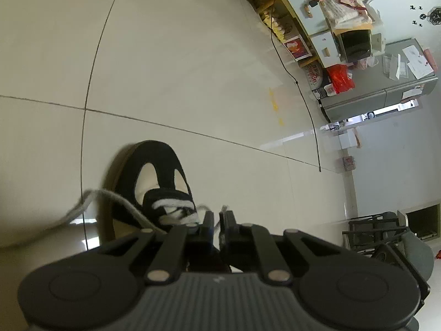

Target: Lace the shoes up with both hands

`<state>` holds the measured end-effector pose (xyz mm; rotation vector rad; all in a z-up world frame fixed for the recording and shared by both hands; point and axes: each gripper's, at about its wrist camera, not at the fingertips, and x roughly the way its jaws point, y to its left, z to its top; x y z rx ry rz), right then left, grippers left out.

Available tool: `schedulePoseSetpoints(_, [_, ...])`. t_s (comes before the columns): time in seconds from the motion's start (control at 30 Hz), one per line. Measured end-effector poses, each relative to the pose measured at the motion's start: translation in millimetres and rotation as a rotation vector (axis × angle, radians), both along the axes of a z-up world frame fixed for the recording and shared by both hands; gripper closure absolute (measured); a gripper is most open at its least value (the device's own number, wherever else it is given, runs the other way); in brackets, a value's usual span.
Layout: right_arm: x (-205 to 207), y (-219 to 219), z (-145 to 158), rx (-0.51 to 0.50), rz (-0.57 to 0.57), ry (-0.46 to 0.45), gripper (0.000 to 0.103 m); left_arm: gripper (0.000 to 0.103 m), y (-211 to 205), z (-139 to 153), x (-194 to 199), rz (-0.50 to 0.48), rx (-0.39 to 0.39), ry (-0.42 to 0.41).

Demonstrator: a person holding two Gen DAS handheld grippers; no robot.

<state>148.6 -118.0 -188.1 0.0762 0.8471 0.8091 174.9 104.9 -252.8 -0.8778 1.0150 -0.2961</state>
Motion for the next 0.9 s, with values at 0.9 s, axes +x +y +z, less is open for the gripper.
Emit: schedulePoseSetpoints(0.9, [9.3, -1.4, -8.7, 0.005, 0.008, 0.01, 0.1, 0.098, 12.3, -25.2, 3.3, 0.098, -0.231, 0.147])
